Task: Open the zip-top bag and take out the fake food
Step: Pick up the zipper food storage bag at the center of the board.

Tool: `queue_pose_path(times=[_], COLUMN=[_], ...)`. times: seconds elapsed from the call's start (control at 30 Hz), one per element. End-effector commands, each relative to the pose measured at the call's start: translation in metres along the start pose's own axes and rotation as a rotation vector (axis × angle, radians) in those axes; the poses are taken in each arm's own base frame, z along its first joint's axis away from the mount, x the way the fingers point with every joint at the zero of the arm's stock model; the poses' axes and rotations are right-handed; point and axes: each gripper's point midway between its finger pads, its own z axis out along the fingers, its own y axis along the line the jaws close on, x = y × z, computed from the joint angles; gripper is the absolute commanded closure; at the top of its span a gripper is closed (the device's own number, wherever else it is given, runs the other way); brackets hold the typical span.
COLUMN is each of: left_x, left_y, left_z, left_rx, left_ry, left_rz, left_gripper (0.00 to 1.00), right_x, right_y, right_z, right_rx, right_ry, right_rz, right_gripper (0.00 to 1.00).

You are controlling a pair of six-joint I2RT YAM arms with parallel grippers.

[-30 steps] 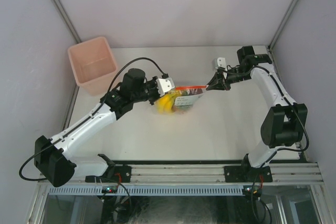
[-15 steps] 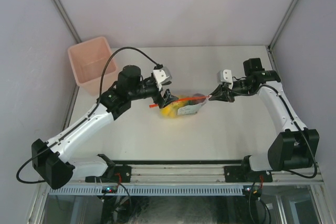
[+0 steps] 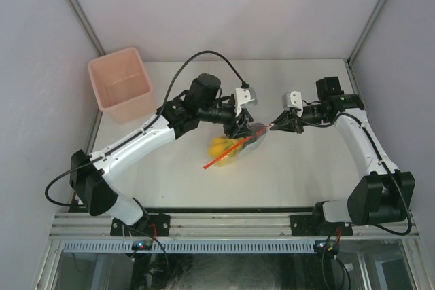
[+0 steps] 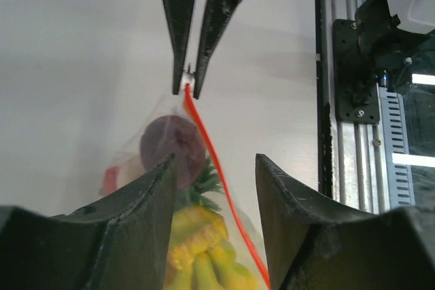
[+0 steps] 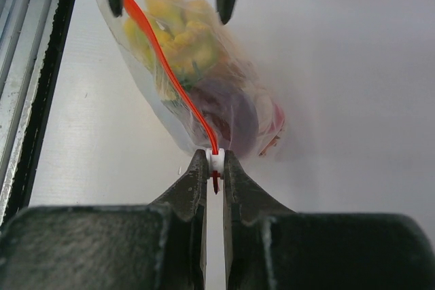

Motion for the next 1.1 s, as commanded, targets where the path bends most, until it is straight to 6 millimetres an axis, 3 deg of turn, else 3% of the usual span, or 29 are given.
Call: queue_pose_path(times=[0.0, 0.2, 0.37, 0.6, 0.67, 0.8, 1.07], left_x=[-0.013, 0.002, 0.019, 0.032, 0.033, 0.038, 0.042], left_y=[-0.013, -0.015, -0.009, -0.012, -0.014, -0.011, -0.002], left_z=[0.001, 0.01, 0.015, 0.023, 0.025, 0.027, 0.027], left_rx=[0.016, -0.052, -0.105, -0.086, -0.072, -0.074, -0.09], left_ry=[-0.002, 0.049, 0.116, 0.148, 0.151, 0.169, 0.188], left_rz=[-0.006, -0.033, -0.074, -0.104, -0.108, -0.103, 0.002], left_gripper=[0.48, 0.52, 0.67, 0.71, 0.76, 0.99, 1.0], right_x=[-0.014, -0.013, -0.013, -0.013, -0.014, -0.016, -0.021], right_y=[-0.001, -0.001, -0.001, 0.001, 0.002, 0.006, 0.018], right_z=[-0.001, 0.0, 0.0, 0.001, 0.001, 0.001, 0.004], right_rx=[0.007, 0.004, 0.001, -0.006, -0.008, -0.02, -0.057], right_ry=[-0.048, -0.049, -0.05, -0.058, -0.06, -0.075, -0.114], right_rz=[-0.031, -0.026, -0.023, -0.027, -0.03, -0.043, -0.072], right_gripper=[1.0, 1.0, 1.0, 1.0, 1.0, 1.0, 1.0])
